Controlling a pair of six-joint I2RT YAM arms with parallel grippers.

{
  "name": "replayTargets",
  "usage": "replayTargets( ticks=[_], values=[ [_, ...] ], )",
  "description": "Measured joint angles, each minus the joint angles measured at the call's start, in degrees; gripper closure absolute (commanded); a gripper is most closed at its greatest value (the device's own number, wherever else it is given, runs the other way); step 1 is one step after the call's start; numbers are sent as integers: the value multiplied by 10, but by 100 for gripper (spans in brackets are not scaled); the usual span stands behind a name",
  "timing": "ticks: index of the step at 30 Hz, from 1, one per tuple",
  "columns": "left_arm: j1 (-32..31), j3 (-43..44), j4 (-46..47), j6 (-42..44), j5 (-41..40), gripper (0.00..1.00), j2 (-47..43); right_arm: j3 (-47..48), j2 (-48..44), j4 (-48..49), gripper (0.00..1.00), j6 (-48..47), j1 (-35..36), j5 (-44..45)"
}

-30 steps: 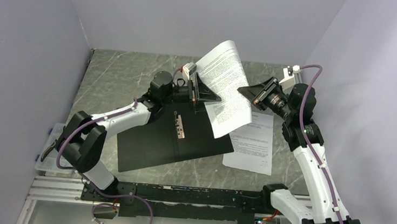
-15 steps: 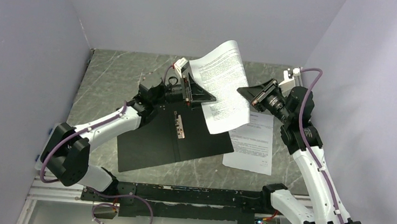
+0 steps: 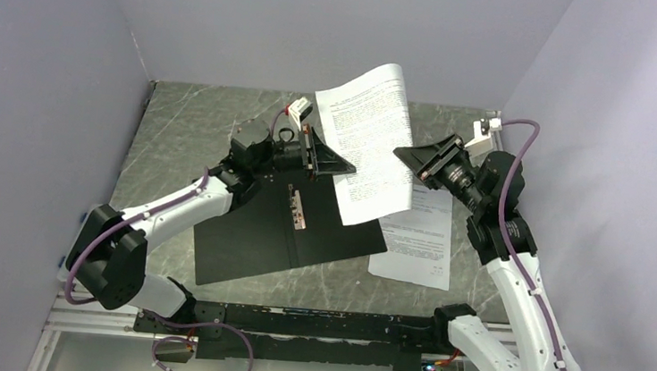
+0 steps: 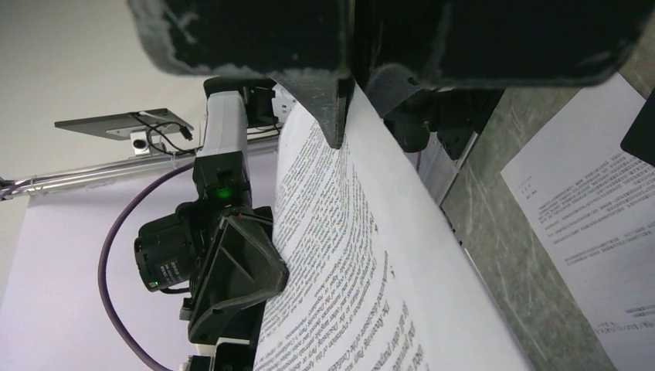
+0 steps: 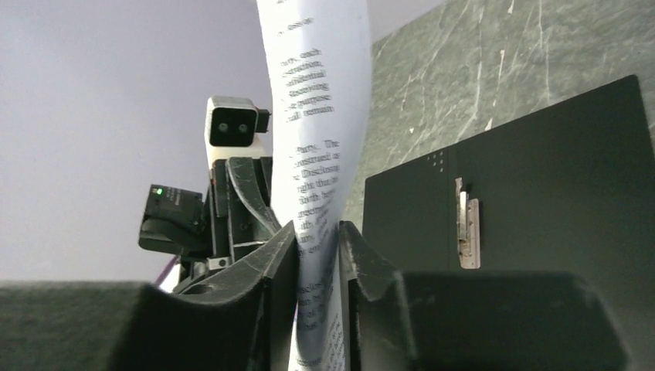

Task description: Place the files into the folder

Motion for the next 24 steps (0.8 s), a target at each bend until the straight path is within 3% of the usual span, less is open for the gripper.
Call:
replayTargets(
  ticks=[7, 17, 20, 24],
  values=[
    [0, 17, -51, 28, 10, 97, -24, -40, -8, 30, 42, -12, 0, -10],
    [3, 133, -167, 100, 39, 97, -94, -148, 2, 193, 7, 34, 0, -65],
    [5, 159, -189, 113, 49, 97, -108, -184, 9, 261, 1, 67, 0, -77],
    [6, 176, -203, 126, 59, 97, -113, -231, 25, 382, 0, 134, 3, -86]
  ],
)
